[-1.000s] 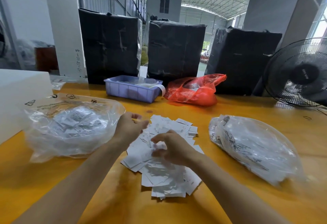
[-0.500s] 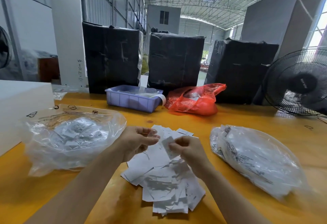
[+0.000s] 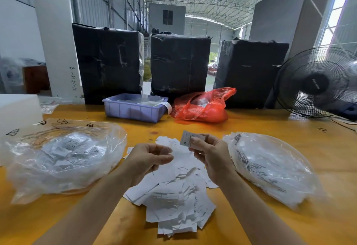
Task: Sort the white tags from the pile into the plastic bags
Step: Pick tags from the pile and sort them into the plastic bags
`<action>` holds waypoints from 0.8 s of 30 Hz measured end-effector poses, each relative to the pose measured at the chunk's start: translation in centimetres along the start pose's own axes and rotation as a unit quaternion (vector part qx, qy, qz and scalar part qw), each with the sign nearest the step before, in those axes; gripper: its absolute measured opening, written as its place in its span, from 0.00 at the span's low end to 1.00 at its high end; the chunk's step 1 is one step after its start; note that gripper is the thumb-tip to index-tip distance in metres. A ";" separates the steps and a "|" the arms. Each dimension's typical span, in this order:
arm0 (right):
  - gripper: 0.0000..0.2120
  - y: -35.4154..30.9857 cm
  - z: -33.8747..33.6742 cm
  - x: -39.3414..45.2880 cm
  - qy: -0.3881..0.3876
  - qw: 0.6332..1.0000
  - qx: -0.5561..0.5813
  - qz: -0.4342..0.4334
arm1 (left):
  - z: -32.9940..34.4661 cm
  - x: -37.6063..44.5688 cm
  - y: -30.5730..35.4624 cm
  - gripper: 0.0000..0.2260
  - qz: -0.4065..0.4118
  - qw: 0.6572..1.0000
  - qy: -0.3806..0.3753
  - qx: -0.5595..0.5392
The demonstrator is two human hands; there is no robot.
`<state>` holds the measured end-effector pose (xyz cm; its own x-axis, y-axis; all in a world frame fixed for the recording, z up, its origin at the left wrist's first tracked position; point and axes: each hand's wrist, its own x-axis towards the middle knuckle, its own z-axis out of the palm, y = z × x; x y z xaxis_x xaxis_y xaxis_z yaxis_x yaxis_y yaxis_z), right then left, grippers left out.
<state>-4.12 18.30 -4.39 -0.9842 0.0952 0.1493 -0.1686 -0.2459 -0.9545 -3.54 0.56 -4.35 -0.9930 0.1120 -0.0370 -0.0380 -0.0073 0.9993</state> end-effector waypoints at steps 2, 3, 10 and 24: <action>0.03 0.2 0.1 -0.1 0.005 1.000 -0.008 -0.015 | 0.1 0.0 -0.1 0.06 0.003 1.000 0.007 -0.006; 0.03 0.3 0.1 -0.2 0.004 1.000 -0.016 -0.024 | 0.2 -0.1 -0.2 0.06 0.003 1.000 0.009 -0.007; 0.04 0.1 0.0 -0.2 0.011 0.993 -0.064 -0.095 | 0.2 0.0 -0.2 0.03 0.001 1.000 0.015 0.013; 0.06 0.6 -0.3 -0.3 -0.120 0.985 -0.124 -0.012 | 0.0 0.0 -0.2 0.03 0.027 0.998 0.025 0.048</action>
<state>-3.94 18.44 -5.09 -0.9696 -0.1398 0.2007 -0.2026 -0.0006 -0.9793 -3.49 0.60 -4.56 -0.9977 0.0649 0.0179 0.0234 0.0845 0.9961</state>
